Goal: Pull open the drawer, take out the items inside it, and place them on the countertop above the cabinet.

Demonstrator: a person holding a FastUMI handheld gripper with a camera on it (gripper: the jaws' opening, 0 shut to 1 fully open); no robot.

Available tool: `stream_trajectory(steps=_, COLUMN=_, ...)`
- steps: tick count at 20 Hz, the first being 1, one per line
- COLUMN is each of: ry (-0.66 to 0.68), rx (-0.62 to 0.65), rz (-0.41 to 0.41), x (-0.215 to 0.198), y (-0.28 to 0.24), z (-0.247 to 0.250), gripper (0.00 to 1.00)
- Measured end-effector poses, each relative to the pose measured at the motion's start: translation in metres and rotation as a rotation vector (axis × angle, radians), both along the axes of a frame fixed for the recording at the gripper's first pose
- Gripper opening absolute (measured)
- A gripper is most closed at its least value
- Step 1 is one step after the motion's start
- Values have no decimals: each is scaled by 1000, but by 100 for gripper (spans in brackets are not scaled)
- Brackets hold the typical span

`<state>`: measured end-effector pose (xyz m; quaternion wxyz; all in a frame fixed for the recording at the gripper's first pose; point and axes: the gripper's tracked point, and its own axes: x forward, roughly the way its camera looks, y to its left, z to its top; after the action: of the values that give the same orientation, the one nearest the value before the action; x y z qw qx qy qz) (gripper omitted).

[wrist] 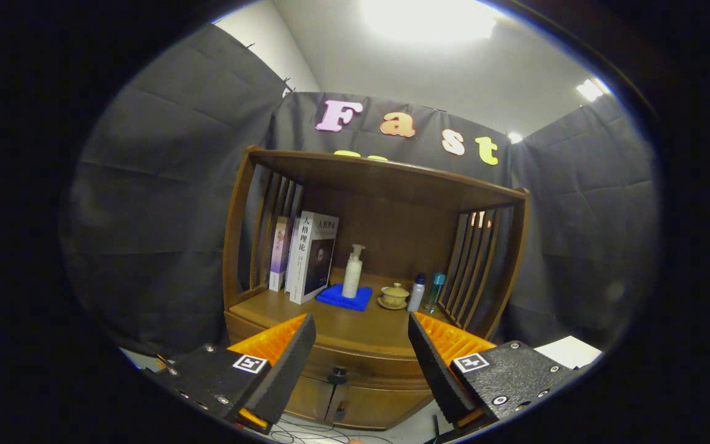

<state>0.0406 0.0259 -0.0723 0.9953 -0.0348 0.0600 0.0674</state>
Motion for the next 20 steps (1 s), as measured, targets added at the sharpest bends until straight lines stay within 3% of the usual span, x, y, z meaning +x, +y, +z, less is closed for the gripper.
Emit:
stream_trajectory(steps=9, ry=69, rx=-93, rz=6, x=25, y=7, z=-68, gripper=95)
stream_trajectory(steps=20, ry=122, rx=-36, rz=-16, x=45, y=27, z=-121, gripper=95)
